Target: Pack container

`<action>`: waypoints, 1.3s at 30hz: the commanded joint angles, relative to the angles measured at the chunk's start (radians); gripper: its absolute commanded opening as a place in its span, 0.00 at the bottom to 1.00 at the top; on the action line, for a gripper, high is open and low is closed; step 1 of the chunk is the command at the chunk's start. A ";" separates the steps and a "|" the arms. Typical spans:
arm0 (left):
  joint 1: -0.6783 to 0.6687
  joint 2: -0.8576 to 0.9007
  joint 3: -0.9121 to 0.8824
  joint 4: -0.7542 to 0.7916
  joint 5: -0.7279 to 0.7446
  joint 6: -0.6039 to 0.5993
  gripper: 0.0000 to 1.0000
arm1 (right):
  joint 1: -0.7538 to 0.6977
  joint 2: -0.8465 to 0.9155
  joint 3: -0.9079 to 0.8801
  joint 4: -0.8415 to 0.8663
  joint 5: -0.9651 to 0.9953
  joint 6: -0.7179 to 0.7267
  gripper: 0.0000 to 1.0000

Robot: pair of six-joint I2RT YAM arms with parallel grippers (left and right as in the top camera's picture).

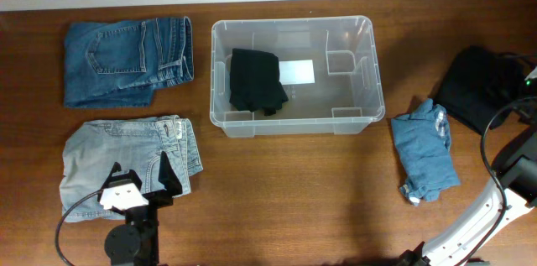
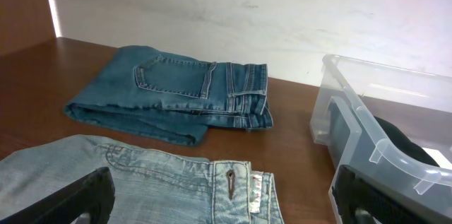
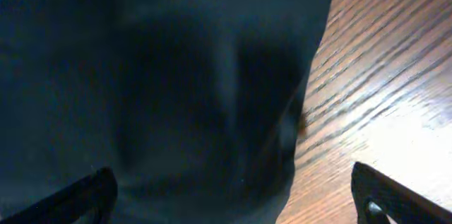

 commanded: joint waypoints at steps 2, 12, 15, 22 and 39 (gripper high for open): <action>0.006 -0.005 -0.001 -0.005 -0.007 0.009 0.99 | 0.004 0.014 -0.039 0.028 0.015 0.011 0.98; 0.006 -0.005 -0.001 -0.005 -0.007 0.009 0.99 | 0.023 0.021 -0.076 0.087 -0.029 0.008 0.98; 0.006 -0.005 -0.002 -0.005 -0.007 0.009 1.00 | 0.023 0.036 -0.076 0.089 -0.029 0.008 0.98; 0.006 -0.005 -0.001 -0.005 -0.007 0.008 0.99 | 0.023 0.079 -0.076 0.097 -0.068 0.007 0.98; 0.006 -0.005 -0.001 -0.005 -0.007 0.008 0.99 | 0.019 0.095 -0.076 0.115 -0.257 0.011 0.29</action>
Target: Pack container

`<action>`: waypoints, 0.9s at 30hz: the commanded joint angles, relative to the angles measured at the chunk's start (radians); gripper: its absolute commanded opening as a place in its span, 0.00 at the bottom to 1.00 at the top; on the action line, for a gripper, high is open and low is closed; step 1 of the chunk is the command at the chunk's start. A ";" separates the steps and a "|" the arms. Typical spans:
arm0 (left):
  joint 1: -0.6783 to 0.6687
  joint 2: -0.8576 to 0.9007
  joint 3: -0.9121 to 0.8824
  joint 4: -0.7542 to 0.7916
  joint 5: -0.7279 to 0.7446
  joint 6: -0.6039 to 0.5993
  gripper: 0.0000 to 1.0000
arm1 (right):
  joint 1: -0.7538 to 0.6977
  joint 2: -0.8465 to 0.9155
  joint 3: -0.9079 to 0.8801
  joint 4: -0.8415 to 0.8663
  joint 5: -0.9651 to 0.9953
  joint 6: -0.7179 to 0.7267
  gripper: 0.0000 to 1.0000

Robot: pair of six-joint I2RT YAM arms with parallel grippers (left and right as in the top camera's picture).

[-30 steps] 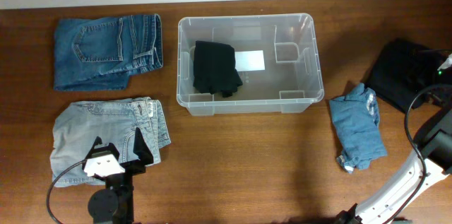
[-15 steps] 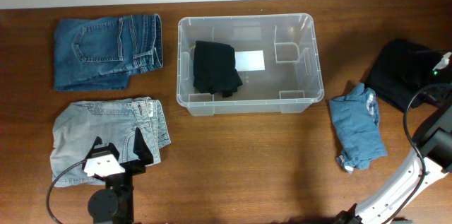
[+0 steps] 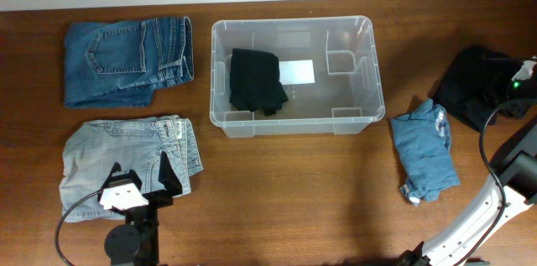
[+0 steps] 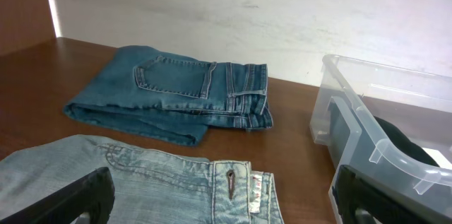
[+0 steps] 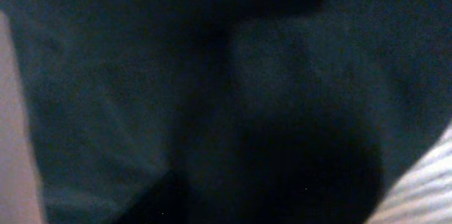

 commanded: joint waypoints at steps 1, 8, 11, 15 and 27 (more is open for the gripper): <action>0.006 -0.005 -0.001 -0.005 -0.007 0.008 0.99 | 0.008 0.061 -0.012 -0.009 -0.085 0.006 0.23; 0.006 -0.005 -0.001 -0.005 -0.006 0.008 0.99 | -0.038 0.045 0.064 -0.060 -0.415 0.006 0.04; 0.006 -0.005 -0.001 -0.005 -0.007 0.008 0.99 | -0.071 0.022 0.129 -0.092 -0.663 0.006 0.04; 0.006 -0.005 -0.001 -0.005 -0.007 0.009 1.00 | -0.095 -0.017 0.222 -0.163 -0.869 0.006 0.04; 0.006 -0.005 -0.001 -0.005 -0.007 0.009 0.99 | -0.014 -0.153 0.575 -0.518 -1.046 -0.003 0.04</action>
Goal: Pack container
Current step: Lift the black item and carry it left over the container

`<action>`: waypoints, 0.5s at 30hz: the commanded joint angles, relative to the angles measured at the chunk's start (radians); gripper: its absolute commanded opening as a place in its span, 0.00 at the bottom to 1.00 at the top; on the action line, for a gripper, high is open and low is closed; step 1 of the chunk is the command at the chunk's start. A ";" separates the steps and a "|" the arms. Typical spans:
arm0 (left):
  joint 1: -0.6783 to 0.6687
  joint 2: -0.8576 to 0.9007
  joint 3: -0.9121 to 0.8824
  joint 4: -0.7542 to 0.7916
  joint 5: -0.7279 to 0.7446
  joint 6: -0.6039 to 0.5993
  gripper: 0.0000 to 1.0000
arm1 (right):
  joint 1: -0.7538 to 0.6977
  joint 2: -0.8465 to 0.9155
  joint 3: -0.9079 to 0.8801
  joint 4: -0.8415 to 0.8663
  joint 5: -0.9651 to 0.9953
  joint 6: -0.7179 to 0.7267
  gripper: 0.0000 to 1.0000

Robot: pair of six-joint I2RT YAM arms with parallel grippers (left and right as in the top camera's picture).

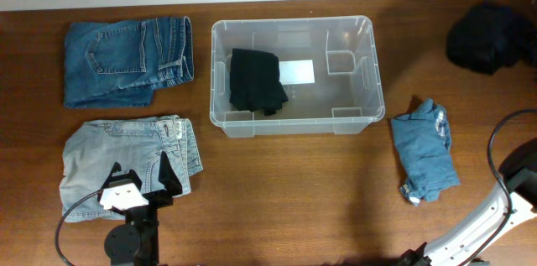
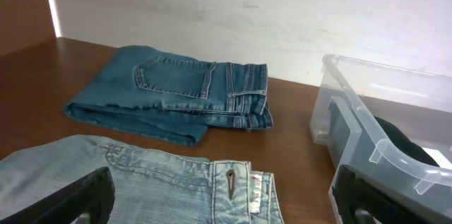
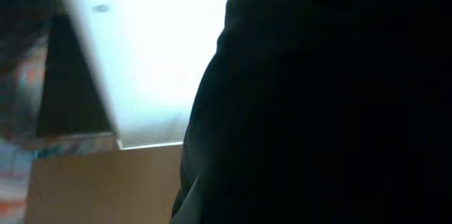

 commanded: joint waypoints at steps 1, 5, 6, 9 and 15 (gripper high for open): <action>0.006 -0.005 -0.001 -0.005 -0.007 0.008 0.99 | 0.075 -0.128 0.107 -0.058 -0.120 -0.021 0.04; 0.006 -0.005 -0.001 -0.005 -0.006 0.009 1.00 | 0.209 -0.204 0.152 -0.125 -0.096 -0.054 0.04; 0.006 -0.005 -0.001 -0.005 -0.006 0.009 0.99 | 0.234 -0.216 0.152 -0.125 -0.080 -0.054 0.04; 0.006 -0.005 -0.001 -0.005 -0.007 0.009 0.99 | 0.367 -0.248 0.152 -0.126 0.060 -0.055 0.04; 0.006 -0.005 -0.001 -0.005 -0.007 0.009 0.99 | 0.666 -0.215 0.143 -0.112 0.415 -0.055 0.04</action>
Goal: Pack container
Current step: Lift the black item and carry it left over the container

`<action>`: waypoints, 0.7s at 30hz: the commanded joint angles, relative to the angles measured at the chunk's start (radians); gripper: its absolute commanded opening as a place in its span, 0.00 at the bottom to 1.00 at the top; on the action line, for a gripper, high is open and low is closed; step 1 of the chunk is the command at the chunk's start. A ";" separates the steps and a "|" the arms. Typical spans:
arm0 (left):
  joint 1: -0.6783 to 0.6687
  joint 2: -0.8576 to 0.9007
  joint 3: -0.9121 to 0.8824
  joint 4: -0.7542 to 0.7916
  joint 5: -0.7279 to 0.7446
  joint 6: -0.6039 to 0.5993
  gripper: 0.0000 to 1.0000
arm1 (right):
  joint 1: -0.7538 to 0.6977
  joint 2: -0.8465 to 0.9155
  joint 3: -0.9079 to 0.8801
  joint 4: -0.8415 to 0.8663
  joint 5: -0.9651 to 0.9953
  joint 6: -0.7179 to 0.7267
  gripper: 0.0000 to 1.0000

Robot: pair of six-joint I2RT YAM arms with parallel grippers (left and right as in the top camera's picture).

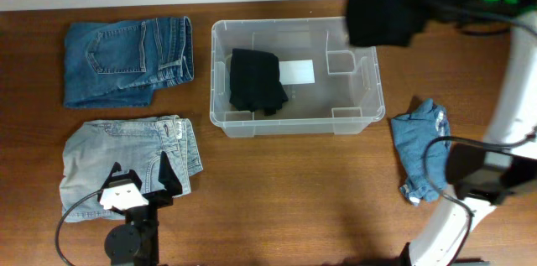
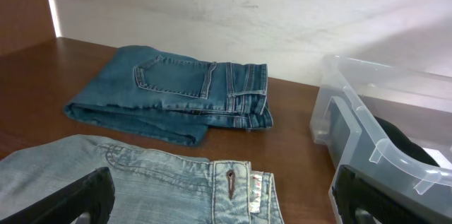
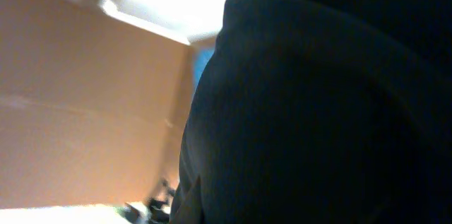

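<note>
A clear plastic container stands at the table's middle with a folded black garment in its left half. A second black garment hangs in the air over the container's back right corner, carried by my right arm. It fills the right wrist view and hides the fingers. My left gripper stands open low over the folded light blue jeans, also in the left wrist view.
Folded dark blue jeans lie at the back left. A crumpled small blue garment lies on the table right of the container. The container wall stands close to the right of my left gripper.
The black garment has moved left, from the table's far right back corner to over the container's back right corner. The left arm has not moved.
The black garment lay on the table at the far right with my right gripper open on it. Then the gripper was down in the cloth. Then the garment was off the table at the back right, and now it hangs by the container.
</note>
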 commanded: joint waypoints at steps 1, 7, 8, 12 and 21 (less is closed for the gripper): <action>0.006 -0.005 -0.001 -0.005 -0.007 0.009 0.99 | 0.144 0.026 0.004 0.018 0.239 -0.024 0.04; 0.006 -0.005 -0.001 -0.005 -0.007 0.009 0.99 | 0.307 0.100 0.002 0.061 0.406 -0.024 0.04; 0.006 -0.005 -0.001 -0.005 -0.007 0.009 1.00 | 0.328 0.113 0.000 0.068 0.410 -0.024 0.04; 0.006 -0.005 -0.001 -0.005 -0.006 0.008 0.99 | 0.383 0.157 -0.007 0.084 0.410 -0.022 0.05; 0.006 -0.005 -0.001 -0.005 -0.007 0.009 0.99 | 0.451 0.232 -0.016 0.080 0.410 -0.008 0.06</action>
